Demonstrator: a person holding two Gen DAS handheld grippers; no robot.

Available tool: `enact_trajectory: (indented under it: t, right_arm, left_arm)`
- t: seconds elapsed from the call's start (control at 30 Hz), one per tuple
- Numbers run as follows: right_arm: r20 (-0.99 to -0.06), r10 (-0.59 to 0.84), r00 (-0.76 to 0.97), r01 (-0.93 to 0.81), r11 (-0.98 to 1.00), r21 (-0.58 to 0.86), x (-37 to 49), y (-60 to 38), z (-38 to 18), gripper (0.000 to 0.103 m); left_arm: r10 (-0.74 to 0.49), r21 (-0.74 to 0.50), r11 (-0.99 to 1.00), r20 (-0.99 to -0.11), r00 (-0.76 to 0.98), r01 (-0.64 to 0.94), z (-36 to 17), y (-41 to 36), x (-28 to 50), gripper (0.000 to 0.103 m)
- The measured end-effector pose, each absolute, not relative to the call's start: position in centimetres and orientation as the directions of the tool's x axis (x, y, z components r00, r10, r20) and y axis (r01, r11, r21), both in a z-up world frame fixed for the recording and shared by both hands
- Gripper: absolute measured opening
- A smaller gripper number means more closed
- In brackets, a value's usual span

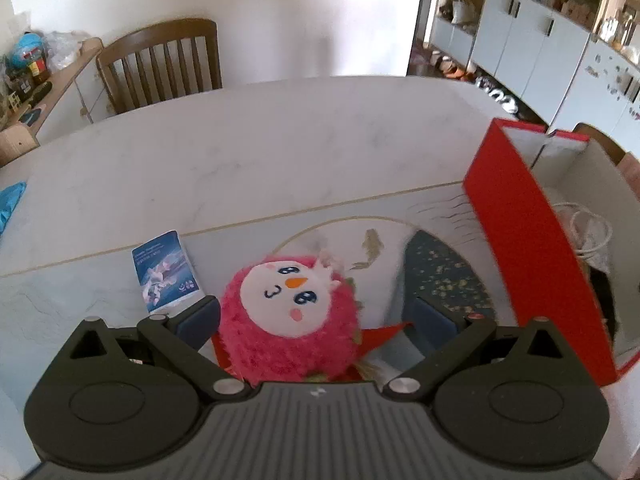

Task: Organize objects
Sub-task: 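Move the left gripper back to the pink plush toy on the table, then grasp the pink plush toy with the left gripper and lift it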

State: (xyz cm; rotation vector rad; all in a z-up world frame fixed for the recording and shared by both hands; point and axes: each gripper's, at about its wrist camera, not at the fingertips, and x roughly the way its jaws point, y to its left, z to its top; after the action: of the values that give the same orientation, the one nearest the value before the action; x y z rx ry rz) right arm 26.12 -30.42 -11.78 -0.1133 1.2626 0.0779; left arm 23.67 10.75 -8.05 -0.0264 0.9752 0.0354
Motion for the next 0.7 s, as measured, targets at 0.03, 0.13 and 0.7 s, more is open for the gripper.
enact_trajectory:
  t: [0.03, 0.13, 0.7]
  right_arm:
    - [-0.953, -0.004, 0.302, -0.120, 0.992, -0.043, 26.1, -30.4, -11.8, 0.006]
    - [-0.953, -0.005, 0.303, -0.116, 0.992, -0.042, 26.1, -30.4, -11.8, 0.006]
    - [-0.953, -0.005, 0.303, -0.112, 0.993, -0.040, 26.1, -30.4, -11.8, 0.006]
  left_arm:
    - [0.025, 0.004, 0.999, -0.832, 0.554, -0.040, -8.3, 10.7, 24.0, 0.103]
    - [0.044, 0.036, 0.999, -0.847, 0.530, -0.026, -9.2, 10.5, 24.9, 0.103]
    - [0.110, 0.089, 0.994, -0.887, 0.448, -0.068, -12.3, 11.7, 27.0, 0.090]
